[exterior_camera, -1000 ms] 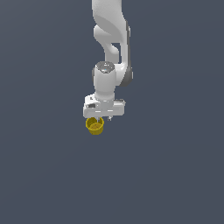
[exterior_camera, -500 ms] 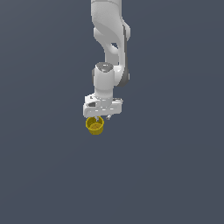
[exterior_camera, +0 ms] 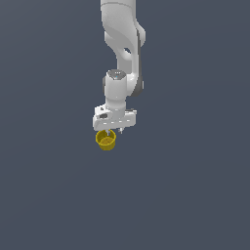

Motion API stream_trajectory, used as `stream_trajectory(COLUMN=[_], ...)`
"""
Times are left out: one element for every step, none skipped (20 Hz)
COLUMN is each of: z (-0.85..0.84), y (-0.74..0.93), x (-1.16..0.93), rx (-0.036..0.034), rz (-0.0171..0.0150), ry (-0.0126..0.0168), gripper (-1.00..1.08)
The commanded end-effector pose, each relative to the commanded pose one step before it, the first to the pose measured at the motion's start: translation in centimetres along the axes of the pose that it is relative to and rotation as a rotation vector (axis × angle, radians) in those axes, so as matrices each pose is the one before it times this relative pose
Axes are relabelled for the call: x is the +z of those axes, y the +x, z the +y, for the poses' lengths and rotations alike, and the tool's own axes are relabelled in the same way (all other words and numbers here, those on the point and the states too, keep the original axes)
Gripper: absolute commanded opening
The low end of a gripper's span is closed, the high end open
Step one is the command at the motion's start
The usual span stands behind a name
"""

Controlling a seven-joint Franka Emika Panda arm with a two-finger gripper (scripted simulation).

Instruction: Pick up the object and move it to a goal position.

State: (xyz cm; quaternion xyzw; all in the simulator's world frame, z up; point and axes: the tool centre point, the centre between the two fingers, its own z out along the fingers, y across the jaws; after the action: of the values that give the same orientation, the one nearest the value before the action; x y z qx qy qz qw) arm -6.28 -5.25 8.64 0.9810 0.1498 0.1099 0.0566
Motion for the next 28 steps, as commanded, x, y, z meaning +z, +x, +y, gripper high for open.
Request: stream_trajectory(z=[0.001,0.007,-0.017,0.01,-0.021,0.011,-0.019,0.007,-0.023,0.004,0.002,0.001,0.0,0.0,0.0,0.0,0.0,0.0,0.0,0.0,0.0,0.0,0.018,0.002,0.005,0.009,0.013,0.016], y=[-0.009,-0.007,0.002,-0.016,-0.005,-0.026,-0.01,-0.022,-0.004,-0.014,-0.009,-0.003,0.0,0.0,0.0,0.0,0.0,0.0,0.0,0.0,0.0,0.0,0.004,-0.002,-0.005,-0.008,-0.012,-0.015], x=[0.211,0.197,0.228,0.311,0.338,0.369,0.289,0.256,0.177,0.142,0.086,0.029,0.0,0.0,0.0,0.0,0.0,0.0,0.0,0.0,0.0,0.0,-0.05,-0.021,-0.063,-0.104,-0.146,-0.188], rx=[-0.00014,0.0,-0.00051,0.0,-0.00065,0.0,-0.00055,0.0,-0.00056,0.0,0.0,0.0,0.0,0.0,0.0,0.0,0.0,0.0,0.0,0.0,0.0,0.0,0.00014,0.0,0.0,0.0,0.0,0.0], rz=[-0.00004,0.0,0.00045,0.0,0.00052,0.0,0.0004,0.0,0.00038,0.0,0.0,0.0,0.0,0.0,0.0,0.0,0.0,0.0,0.0,0.0,0.0,0.0,0.00051,0.0,0.0,0.0,0.0,0.0], ry=[0.00003,0.0,-0.00012,0.0,-0.00015,0.0,-0.00013,0.0,-0.00013,0.0,0.0,0.0,0.0,0.0,0.0,0.0,0.0,0.0,0.0,0.0,0.0,0.0,-0.00045,0.0,0.0,0.0,0.0,0.0], gripper=[0.28,0.28,0.28,0.28,0.28,0.28,0.28,0.28,0.28,0.28,0.28,0.28,-1.0,-1.0,-1.0,-1.0,-1.0,-1.0,-1.0,-1.0,-1.0,-1.0,-1.0,-1.0,-1.0,-1.0,-1.0,-1.0])
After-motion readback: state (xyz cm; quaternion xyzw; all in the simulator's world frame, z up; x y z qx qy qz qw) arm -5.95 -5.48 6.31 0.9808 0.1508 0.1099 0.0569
